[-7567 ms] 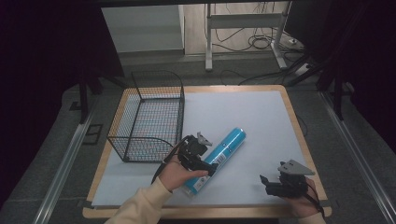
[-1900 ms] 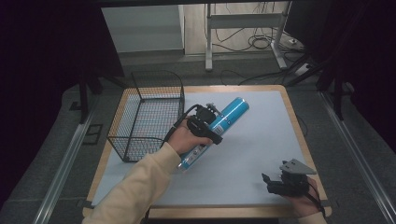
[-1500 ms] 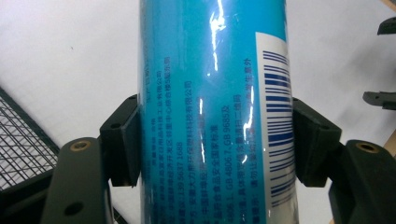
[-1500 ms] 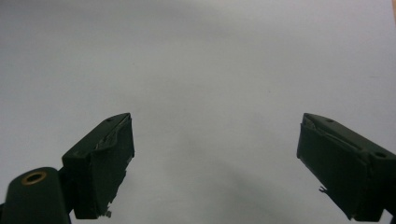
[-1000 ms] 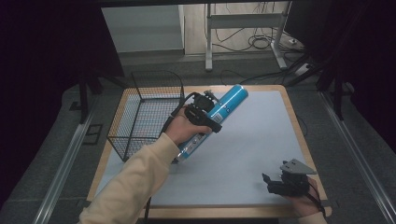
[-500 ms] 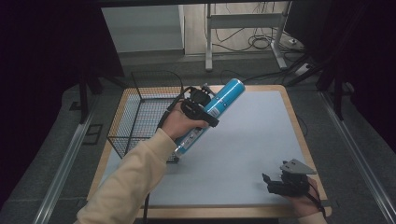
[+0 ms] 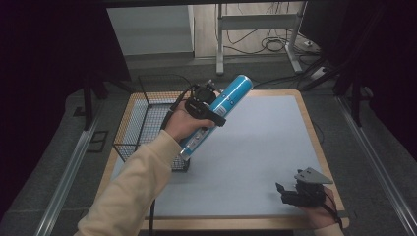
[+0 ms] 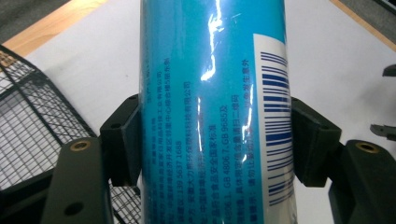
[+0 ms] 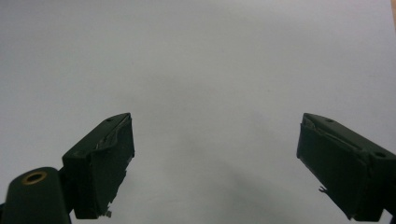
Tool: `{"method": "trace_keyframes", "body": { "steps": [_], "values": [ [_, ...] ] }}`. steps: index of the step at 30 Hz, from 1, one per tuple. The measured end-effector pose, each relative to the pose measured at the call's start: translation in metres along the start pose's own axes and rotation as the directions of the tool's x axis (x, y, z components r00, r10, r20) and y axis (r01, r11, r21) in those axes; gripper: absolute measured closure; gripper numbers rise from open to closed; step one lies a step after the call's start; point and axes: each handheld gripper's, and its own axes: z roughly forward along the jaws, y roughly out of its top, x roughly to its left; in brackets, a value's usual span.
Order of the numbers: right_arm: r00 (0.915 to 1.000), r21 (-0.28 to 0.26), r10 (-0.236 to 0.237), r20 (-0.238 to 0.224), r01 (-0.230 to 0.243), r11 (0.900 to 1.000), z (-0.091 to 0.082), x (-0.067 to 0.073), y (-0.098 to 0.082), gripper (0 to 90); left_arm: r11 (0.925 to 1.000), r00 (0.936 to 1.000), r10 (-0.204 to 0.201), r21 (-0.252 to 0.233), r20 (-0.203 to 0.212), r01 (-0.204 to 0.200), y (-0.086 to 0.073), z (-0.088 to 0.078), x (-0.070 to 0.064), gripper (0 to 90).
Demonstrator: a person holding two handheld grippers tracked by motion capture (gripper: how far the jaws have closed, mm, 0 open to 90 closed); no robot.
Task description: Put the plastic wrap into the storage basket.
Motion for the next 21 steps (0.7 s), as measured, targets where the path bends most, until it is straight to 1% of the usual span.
{"method": "trace_keyframes", "body": {
  "steps": [2,6,8,10,12,15,21],
  "values": [
    [1.0,0.001,0.003,0.0,-0.003,1.0,0.0,0.0,0.0,11.3,1.0,1.0,-0.004,-0.002,-0.002,0.004,0.001,-0.001,0.002,31.3],
    [1.0,0.0,0.003,0.002,-0.003,1.0,0.0,0.0,0.0,11.3,0.9999,0.9999,0.006,0.01,-0.013,-0.006,0.006,-0.006,0.005,31.3],
    [1.0,0.0,0.004,0.0,-0.004,1.0,0.0,0.0,0.0,11.3,1.0,0.9999,0.004,0.001,-0.016,-0.004,0.008,-0.009,0.006,31.3],
    [1.0,0.0,0.003,0.001,-0.003,1.0,0.0,0.0,0.0,11.3,1.0,0.9997,0.006,-0.004,-0.025,-0.006,0.012,-0.011,0.008,31.3],
    [1.0,0.001,0.004,0.001,-0.004,1.0,0.0,0.0,0.0,11.3,0.9999,0.9993,0.011,0.004,-0.036,-0.011,0.014,-0.013,0.009,31.3],
    [1.0,-0.002,0.003,0.003,-0.003,1.0,-0.001,-0.001,0.0,11.3,1.0,0.9992,0.005,0.0,-0.04,-0.005,0.018,-0.015,0.011,31.3],
    [1.0,0.005,0.004,0.001,-0.004,1.0,0.0,-0.001,0.0,11.3,0.9998,0.998,-0.016,-0.008,-0.061,0.016,0.027,-0.023,0.023,31.3]
  ]
}}
